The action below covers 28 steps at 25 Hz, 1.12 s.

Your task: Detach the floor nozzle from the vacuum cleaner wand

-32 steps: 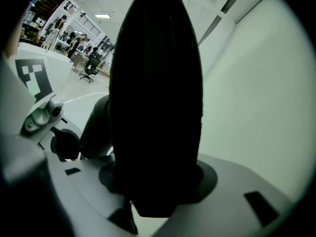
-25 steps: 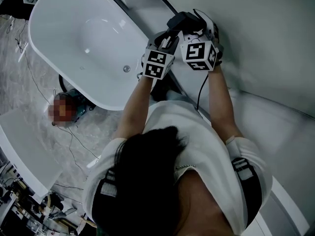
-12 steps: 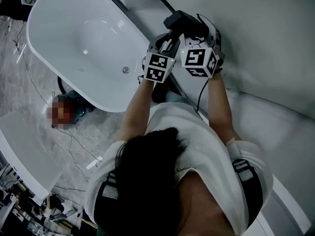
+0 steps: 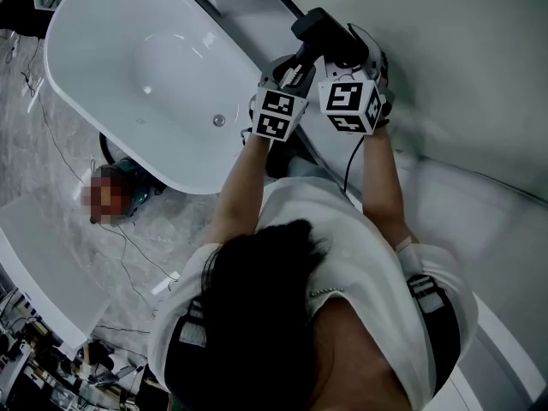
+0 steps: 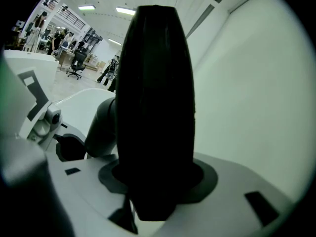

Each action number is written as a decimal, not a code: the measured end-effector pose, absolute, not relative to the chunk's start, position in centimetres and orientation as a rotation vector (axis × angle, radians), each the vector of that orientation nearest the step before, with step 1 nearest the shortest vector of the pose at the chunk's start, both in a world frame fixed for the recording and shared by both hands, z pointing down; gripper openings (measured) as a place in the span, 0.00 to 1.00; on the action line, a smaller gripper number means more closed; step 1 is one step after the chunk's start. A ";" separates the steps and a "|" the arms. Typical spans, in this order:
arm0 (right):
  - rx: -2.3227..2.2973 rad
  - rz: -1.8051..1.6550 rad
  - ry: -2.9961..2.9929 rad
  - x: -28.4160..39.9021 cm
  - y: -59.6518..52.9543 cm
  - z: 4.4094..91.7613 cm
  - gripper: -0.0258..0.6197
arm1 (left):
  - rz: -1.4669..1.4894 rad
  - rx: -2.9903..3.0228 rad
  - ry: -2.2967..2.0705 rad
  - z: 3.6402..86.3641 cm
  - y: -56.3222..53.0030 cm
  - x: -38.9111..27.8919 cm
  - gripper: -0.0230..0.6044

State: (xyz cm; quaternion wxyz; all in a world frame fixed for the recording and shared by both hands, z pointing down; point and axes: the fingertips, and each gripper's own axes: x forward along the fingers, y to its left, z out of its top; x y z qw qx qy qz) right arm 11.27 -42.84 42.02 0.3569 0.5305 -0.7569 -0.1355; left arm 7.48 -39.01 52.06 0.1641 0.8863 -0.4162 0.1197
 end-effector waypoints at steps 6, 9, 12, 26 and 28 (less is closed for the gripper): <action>1.412 -0.375 -1.925 11.7 -42.4 42.0 0.37 | 0.336 2.527 -1.185 52.4 -38.9 7.7 0.29; 1.432 -0.364 -1.913 11.8 -42.2 41.7 0.37 | 0.329 2.526 -1.182 52.1 -38.8 7.7 0.30; 1.429 -0.372 -1.903 11.7 -42.0 41.6 0.37 | 0.322 2.525 -1.179 52.1 -38.7 7.6 0.30; 1.505 -0.314 -1.899 12.7 -41.2 41.8 0.38 | 0.312 2.518 -1.172 52.4 -38.4 8.1 0.30; 1.510 -0.294 -1.911 12.8 -41.2 41.9 0.38 | 0.315 2.520 -1.173 52.4 -38.4 8.1 0.30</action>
